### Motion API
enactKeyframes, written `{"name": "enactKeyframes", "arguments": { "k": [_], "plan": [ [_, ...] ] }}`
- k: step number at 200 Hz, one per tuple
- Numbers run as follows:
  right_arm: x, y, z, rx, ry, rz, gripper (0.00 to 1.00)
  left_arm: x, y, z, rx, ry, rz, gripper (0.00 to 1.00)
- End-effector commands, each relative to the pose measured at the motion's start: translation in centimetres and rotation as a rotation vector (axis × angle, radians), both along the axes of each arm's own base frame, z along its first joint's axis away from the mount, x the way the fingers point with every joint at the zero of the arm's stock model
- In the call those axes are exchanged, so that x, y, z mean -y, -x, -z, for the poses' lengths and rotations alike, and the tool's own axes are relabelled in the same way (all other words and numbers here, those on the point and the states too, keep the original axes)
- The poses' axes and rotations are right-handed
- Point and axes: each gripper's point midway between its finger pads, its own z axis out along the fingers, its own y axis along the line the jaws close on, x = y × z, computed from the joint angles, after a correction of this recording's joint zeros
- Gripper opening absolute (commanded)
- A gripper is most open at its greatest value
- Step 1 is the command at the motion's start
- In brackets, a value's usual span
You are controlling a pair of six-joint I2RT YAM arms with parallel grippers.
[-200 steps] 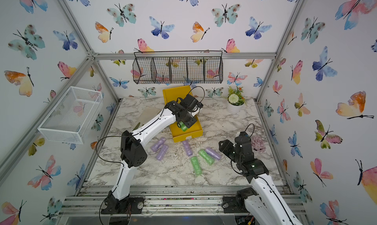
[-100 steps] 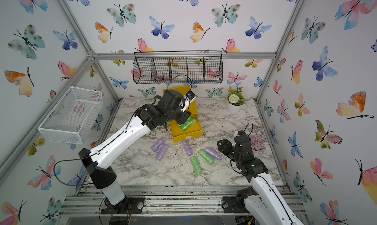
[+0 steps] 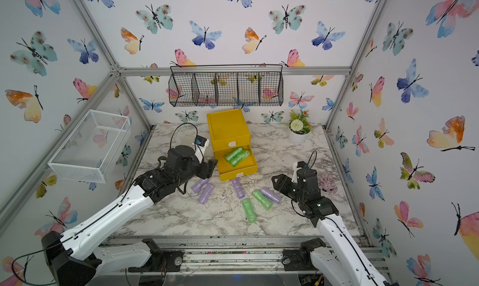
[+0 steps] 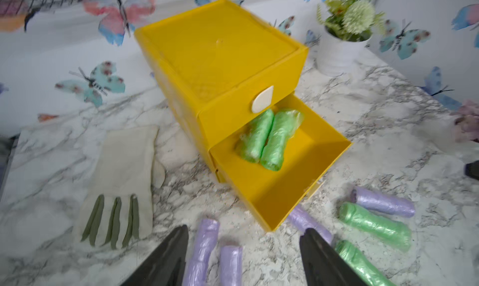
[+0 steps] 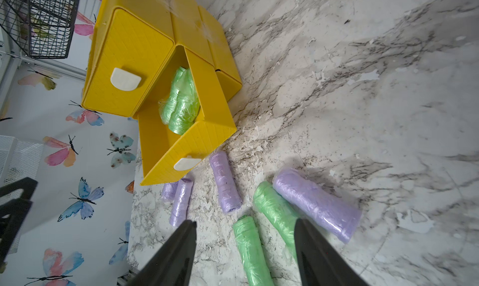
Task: Sort the rolls of trash bags by color and place them into the drawer
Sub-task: Place the roll of trash bags in the drawer, then pick up the roll of trash bags from the center of the board.
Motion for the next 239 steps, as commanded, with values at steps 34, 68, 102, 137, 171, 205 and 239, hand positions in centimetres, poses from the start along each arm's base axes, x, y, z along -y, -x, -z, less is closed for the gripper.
{"name": "enactKeyframes", "arguments": {
  "k": [34,68,102,137,171,205,239],
  "plan": [
    [-1.2,-0.4,0.6,0.006,0.039,-0.113,0.65,-7.2,2.0,1.3,0.025,0.12,-0.192,0.74],
    [-1.7,-0.1,2.6,-0.042,0.082,-0.182,0.64,-8.8,2.8,1.8,0.048,0.096,-0.236,0.75],
    [-1.9,0.5,4.1,-0.083,0.088,-0.219,0.62,-8.7,2.9,2.6,0.034,0.097,-0.229,0.74],
    [-3.3,1.3,4.7,-0.086,0.063,-0.329,0.6,-8.4,2.8,3.0,0.014,0.097,-0.222,0.74],
    [-3.1,1.4,5.9,-0.112,0.098,-0.347,0.6,-8.4,2.8,3.1,0.009,0.1,-0.222,0.74],
    [-3.2,1.3,7.0,-0.122,0.105,-0.356,0.59,-8.4,2.7,3.4,-0.002,0.109,-0.218,0.74],
    [-3.8,1.6,8.5,-0.147,0.093,-0.378,0.59,-8.3,2.7,3.5,-0.011,0.116,-0.216,0.74]
  ]
}}
